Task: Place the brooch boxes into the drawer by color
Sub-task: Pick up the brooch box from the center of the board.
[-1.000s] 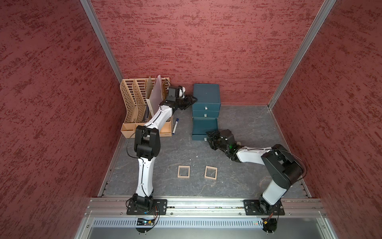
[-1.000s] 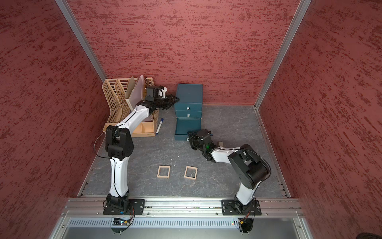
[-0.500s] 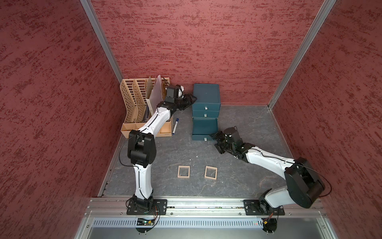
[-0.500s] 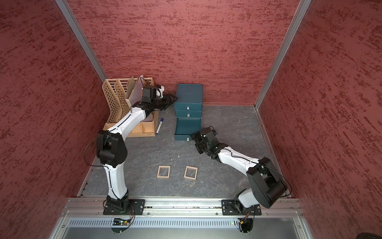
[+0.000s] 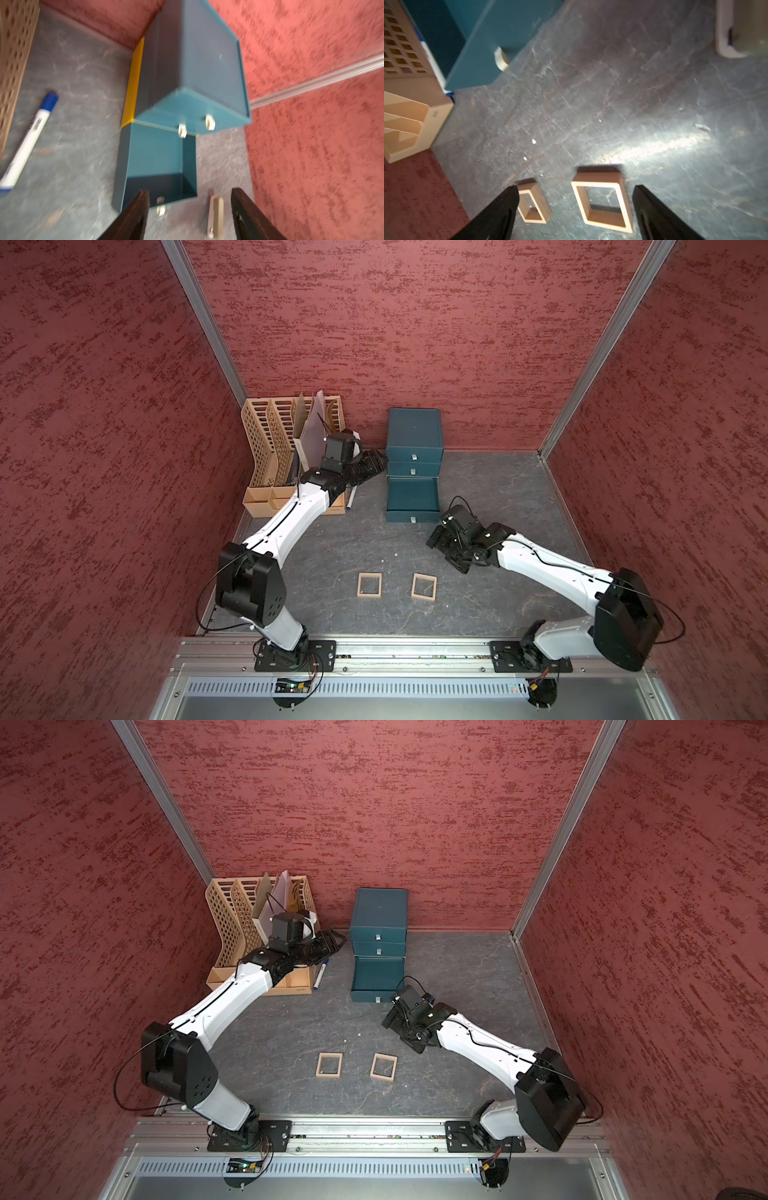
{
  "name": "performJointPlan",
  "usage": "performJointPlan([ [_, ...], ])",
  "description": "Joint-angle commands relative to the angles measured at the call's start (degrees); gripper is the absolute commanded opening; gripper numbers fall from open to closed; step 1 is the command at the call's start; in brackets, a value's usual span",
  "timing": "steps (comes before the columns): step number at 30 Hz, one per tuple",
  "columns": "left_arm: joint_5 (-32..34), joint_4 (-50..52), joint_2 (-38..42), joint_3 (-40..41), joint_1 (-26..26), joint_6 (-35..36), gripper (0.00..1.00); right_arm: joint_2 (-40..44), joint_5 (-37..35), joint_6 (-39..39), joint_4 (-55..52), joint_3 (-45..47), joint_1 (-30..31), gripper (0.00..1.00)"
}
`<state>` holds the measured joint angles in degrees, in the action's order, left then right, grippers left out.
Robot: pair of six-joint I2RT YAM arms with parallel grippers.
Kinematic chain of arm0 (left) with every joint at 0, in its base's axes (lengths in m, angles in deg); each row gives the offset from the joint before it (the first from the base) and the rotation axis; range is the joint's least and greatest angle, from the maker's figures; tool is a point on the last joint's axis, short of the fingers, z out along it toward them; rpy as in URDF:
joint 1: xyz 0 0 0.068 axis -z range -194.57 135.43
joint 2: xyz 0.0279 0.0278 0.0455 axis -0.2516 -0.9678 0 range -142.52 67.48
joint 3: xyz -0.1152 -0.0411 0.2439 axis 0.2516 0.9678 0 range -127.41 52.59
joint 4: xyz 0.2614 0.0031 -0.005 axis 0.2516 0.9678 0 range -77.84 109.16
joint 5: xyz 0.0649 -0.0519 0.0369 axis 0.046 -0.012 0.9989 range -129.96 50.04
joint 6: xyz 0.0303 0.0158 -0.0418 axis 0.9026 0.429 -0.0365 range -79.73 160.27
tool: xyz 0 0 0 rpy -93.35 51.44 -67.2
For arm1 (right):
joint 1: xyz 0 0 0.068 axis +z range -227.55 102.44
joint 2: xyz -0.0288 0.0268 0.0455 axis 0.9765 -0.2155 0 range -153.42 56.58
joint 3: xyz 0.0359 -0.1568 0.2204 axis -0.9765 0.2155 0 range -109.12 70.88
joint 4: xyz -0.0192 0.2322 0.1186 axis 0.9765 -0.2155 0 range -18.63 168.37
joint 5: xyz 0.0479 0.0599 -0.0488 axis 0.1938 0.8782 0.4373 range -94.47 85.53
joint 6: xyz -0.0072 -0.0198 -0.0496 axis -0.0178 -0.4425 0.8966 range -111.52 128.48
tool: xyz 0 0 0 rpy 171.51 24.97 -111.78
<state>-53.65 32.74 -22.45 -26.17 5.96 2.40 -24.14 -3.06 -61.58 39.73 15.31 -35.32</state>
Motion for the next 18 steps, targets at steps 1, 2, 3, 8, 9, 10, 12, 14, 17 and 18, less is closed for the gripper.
performJointPlan([
  [1, 4.3, 3.5, 5.0, 5.1, 1.6, 2.1, 0.67, -2.4, -2.9, 2.9, -8.0, -4.0, 3.2, 0.97],
  [2, 4.7, 3.7, 6.4, 6.6, 2.0, 2.1, 0.67, -4.1, -3.4, 3.4, -9.2, -5.1, 4.2, 0.98],
  [3, 4.9, 4.0, 8.1, 8.5, 2.3, 1.8, 0.67, -5.6, -3.7, 4.3, -10.1, -6.4, 5.2, 0.98],
  [8, 5.9, 5.7, 15.3, 15.8, 2.4, 0.2, 0.67, -12.3, -1.9, 5.9, -11.7, -10.4, 8.7, 0.98],
  [9, 6.0, 5.8, 16.7, 17.0, 2.5, 0.1, 0.67, -13.4, -1.4, 5.8, -11.6, -10.7, 9.3, 0.98],
  [10, 6.3, 6.2, 18.0, 18.2, 2.5, 0.1, 0.67, -14.4, -1.2, 5.6, -11.6, -11.1, 9.9, 0.98],
  [12, 6.9, 7.0, 20.1, 20.1, 2.5, 0.2, 0.67, -15.4, -1.6, 5.3, -11.8, -11.7, 10.8, 0.98],
  [14, 7.2, 7.5, 21.6, 21.8, 2.3, 0.4, 0.67, -16.2, -1.7, 5.3, -11.9, -12.5, 11.0, 0.98],
  [17, 6.9, 8.0, 23.1, 23.8, 2.0, 0.4, 0.67, -17.5, -1.9, 5.5, -13.1, -13.5, 11.0, 0.98],
  [18, 6.9, 8.2, 23.4, 24.0, 2.0, 0.3, 0.67, -17.7, -1.8, 5.5, -13.3, -13.5, 11.0, 0.98],
])
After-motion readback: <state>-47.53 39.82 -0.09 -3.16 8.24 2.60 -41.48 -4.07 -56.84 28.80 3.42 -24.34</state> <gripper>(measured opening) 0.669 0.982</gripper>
